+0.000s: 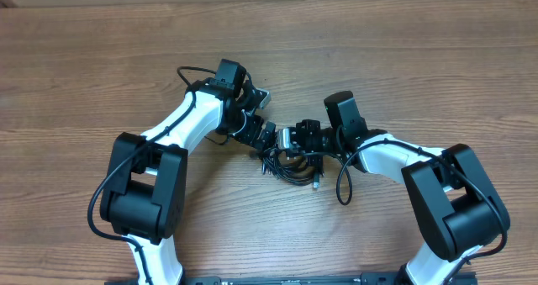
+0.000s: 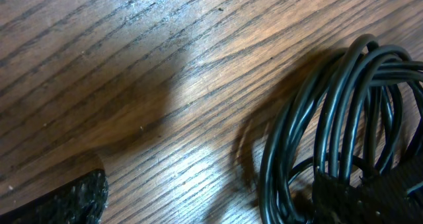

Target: Untangle cables

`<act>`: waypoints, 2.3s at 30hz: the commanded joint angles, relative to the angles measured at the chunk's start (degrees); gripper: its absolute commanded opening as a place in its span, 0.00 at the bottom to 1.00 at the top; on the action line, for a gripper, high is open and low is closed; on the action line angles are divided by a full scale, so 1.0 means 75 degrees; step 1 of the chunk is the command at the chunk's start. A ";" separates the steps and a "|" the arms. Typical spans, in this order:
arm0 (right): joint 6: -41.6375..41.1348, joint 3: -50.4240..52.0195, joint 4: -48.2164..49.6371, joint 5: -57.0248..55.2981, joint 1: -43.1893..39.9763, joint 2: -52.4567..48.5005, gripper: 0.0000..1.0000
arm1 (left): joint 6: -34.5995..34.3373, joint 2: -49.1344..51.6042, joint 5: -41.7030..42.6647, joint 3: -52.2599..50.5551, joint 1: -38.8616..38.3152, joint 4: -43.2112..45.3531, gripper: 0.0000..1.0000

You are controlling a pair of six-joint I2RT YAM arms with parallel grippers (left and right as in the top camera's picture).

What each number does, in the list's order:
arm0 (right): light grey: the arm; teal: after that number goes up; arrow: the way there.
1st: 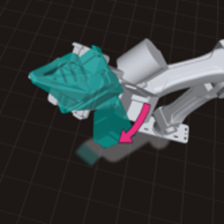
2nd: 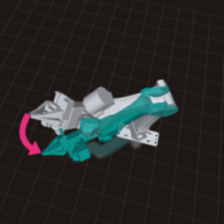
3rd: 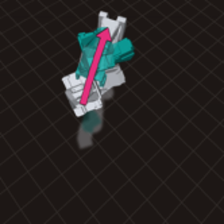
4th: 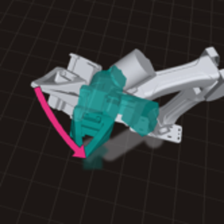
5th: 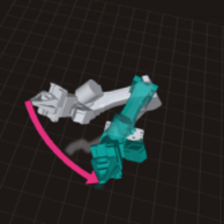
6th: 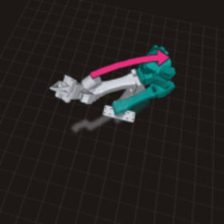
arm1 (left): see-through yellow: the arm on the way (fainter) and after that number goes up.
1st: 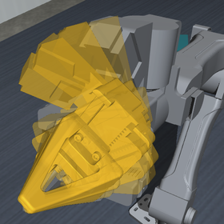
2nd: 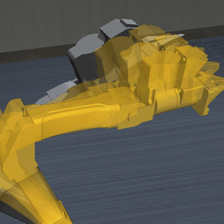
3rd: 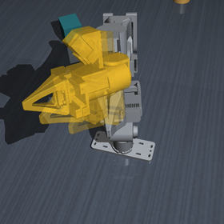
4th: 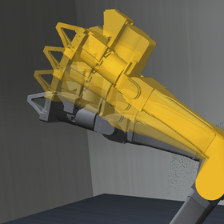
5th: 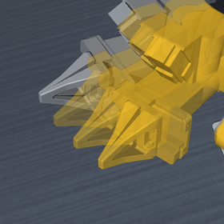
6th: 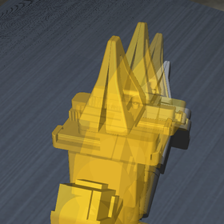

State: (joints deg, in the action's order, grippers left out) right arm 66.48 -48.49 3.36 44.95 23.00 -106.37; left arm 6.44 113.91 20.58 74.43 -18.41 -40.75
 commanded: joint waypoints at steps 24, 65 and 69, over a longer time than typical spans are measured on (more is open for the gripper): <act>-0.0026 -0.0181 0.0003 0.0163 -0.0134 0.0335 0.04 | -0.0294 0.1705 -0.0533 -0.0189 -0.0175 -0.0082 1.00; -0.0283 -0.0181 -0.0064 0.1110 -0.0854 0.0737 0.04 | -0.0353 0.2617 -0.0877 -0.0356 -0.0300 0.0067 1.00; -0.0283 -0.0181 -0.0111 0.1107 -0.0860 0.0833 0.04 | -0.0350 0.2617 -0.0883 -0.0356 -0.0297 0.0102 0.99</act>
State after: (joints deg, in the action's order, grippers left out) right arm 65.08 -48.49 2.11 50.81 17.10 -103.00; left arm 4.67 119.02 15.92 79.20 -20.27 -39.05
